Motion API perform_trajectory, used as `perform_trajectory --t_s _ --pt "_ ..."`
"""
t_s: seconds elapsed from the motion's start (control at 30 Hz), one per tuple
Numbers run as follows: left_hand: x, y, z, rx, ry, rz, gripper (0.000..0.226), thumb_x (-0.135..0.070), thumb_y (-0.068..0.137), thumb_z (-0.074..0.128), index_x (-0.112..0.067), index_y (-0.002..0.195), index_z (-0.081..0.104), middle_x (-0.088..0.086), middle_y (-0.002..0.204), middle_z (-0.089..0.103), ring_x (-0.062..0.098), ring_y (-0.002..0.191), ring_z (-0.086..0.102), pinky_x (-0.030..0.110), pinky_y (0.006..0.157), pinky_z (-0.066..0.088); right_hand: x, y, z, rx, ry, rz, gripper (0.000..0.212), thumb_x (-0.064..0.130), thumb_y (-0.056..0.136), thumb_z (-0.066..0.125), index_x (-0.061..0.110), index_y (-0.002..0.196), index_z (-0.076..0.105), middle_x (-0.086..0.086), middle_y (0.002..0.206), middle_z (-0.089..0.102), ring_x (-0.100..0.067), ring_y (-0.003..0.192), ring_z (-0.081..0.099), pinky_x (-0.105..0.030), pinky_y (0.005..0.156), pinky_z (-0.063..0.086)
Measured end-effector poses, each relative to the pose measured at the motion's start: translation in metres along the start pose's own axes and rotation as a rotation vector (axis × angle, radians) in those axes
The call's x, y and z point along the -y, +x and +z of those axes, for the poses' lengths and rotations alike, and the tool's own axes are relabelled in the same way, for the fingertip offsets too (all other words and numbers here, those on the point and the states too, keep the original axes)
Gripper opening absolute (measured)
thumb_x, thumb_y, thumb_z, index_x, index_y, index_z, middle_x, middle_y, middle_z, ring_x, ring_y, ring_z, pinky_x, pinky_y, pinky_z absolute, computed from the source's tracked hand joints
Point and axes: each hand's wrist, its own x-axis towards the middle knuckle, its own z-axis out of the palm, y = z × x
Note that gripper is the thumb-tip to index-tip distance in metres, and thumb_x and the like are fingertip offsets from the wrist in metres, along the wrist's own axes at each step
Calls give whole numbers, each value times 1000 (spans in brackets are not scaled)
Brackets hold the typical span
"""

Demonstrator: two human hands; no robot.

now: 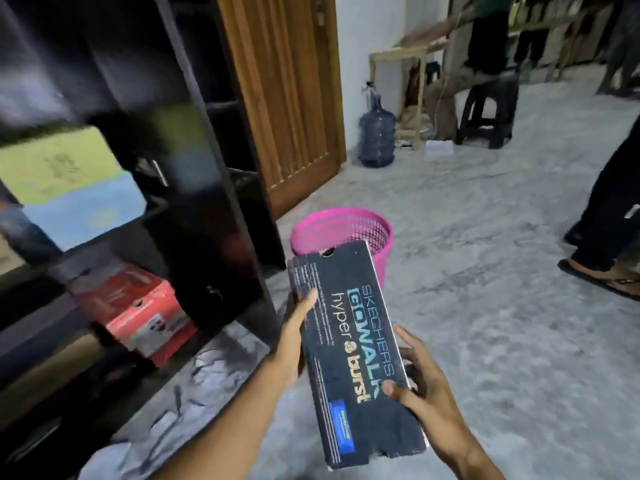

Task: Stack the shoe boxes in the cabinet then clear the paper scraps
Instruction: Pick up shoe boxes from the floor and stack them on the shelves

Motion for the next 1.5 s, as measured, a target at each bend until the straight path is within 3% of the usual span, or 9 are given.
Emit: perform_trajectory --t_s 0.23,0.4,0.5,0.6,0.77,0.93,1.17,1.3,1.5 --pt "-136 -47 -94 -256 -120 235 42 -37 86 67 -9 117 71 10 88 79 24 71 75 33 67 60 83 50 127 333 21 -136 88 44 73 85 44 152 44 1 134 69 -21 124 65 -52 106 52" --pt "-234 -65 -166 -394 -162 402 61 -54 78 74 -10 121 75 18 117 75 38 104 72 53 101 55 131 73 203 520 102 -183 84 36 81 77 38 156 39 9 147 59 -16 138 55 -35 107 52" --pt "-295 -62 -200 -421 -135 489 66 -54 81 72 -8 128 71 20 126 72 40 115 68 56 108 50 166 92 260 580 202 -179 72 28 88 74 37 153 44 2 143 62 -18 126 63 -46 96 60" --pt "-354 -53 -220 -473 -49 487 62 -61 86 64 -14 125 73 10 114 78 30 102 74 45 99 57 205 117 312 534 294 -115 49 41 83 73 43 132 64 -3 128 73 -28 117 71 -51 91 61" --pt "-421 -32 -260 -923 481 703 84 -68 69 72 -25 140 55 2 138 58 21 127 57 39 112 43 269 169 384 440 337 15 31 52 91 68 31 114 74 -3 100 79 -34 106 75 -52 85 63" --pt "-436 -39 -268 -767 1089 1146 60 -57 80 67 -27 131 62 -1 129 55 15 122 55 29 105 41 335 226 447 423 179 115 64 71 67 72 25 112 76 -8 108 81 -31 98 77 -48 76 64" --pt "-451 -6 -307 -654 1608 835 63 -44 80 66 -31 140 53 0 133 55 25 126 54 41 99 45 351 278 506 428 67 192 64 67 87 66 6 104 66 -17 96 73 -34 96 73 -48 89 60" --pt "-466 11 -324 -768 1735 780 61 -39 89 67 -33 146 46 1 142 54 28 134 45 42 103 39 342 306 530 179 -190 43 109 93 57 58 13 132 54 -17 126 61 -36 103 67 -46 87 60" --pt "-482 32 -336 -812 1746 657 63 -35 92 70 -34 149 42 8 146 45 32 133 49 44 106 45 338 319 554 77 -423 -272 66 72 87 53 29 138 51 -10 140 61 -38 131 54 -51 110 45"
